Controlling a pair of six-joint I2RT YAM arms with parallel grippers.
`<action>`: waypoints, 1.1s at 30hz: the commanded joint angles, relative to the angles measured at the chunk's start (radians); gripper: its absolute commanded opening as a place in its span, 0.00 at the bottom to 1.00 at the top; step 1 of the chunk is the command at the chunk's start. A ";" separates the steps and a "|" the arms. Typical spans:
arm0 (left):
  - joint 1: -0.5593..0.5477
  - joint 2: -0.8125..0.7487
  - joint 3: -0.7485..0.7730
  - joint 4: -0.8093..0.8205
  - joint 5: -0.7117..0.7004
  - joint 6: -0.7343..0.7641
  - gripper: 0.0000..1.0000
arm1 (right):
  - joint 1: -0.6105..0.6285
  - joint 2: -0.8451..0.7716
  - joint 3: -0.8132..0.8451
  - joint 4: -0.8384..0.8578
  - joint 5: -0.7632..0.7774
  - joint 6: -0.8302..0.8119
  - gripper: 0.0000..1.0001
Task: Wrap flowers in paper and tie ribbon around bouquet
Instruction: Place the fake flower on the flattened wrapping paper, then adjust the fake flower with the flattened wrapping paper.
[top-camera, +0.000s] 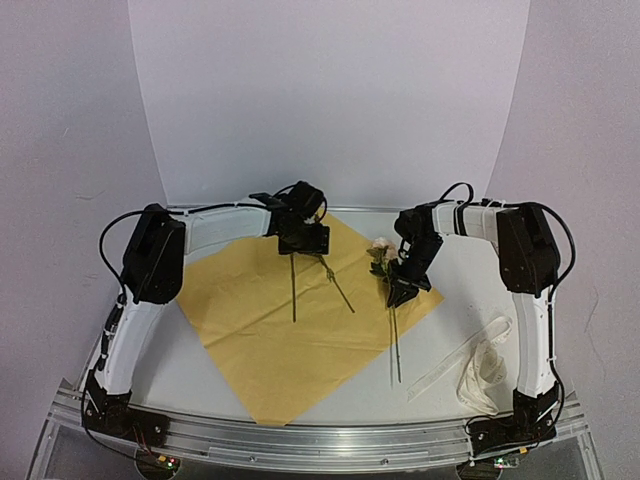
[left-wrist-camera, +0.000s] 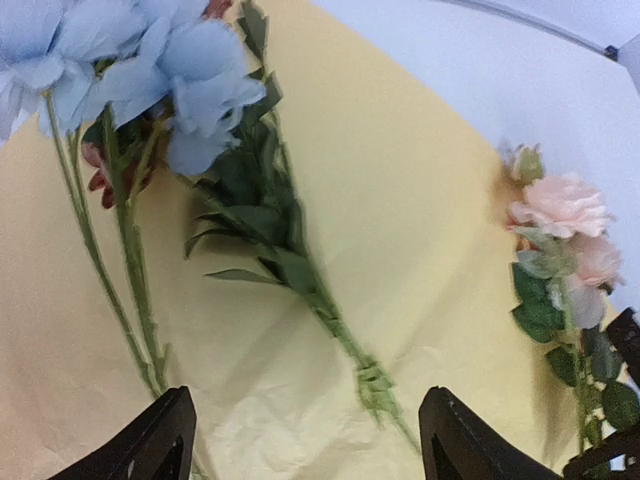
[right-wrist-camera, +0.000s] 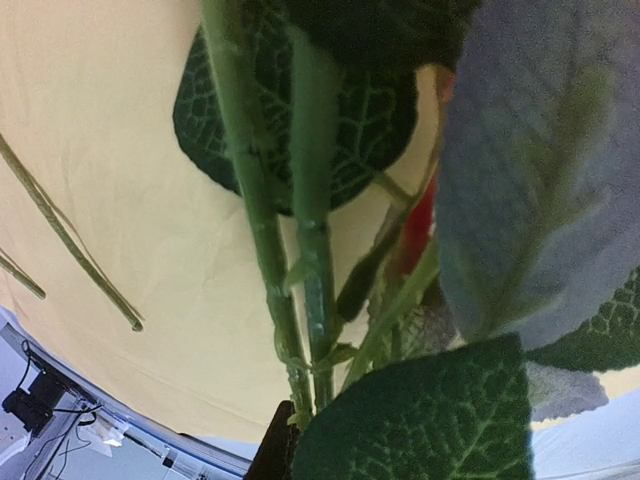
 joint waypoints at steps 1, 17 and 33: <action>-0.060 0.106 0.175 -0.087 -0.118 0.027 0.80 | -0.002 -0.014 -0.012 -0.009 0.024 0.042 0.00; -0.066 0.297 0.315 -0.055 -0.146 0.080 0.48 | -0.001 -0.002 -0.020 0.013 0.020 0.064 0.00; -0.053 0.046 0.034 0.054 -0.145 0.186 0.00 | -0.041 0.003 -0.049 0.014 0.002 0.017 0.00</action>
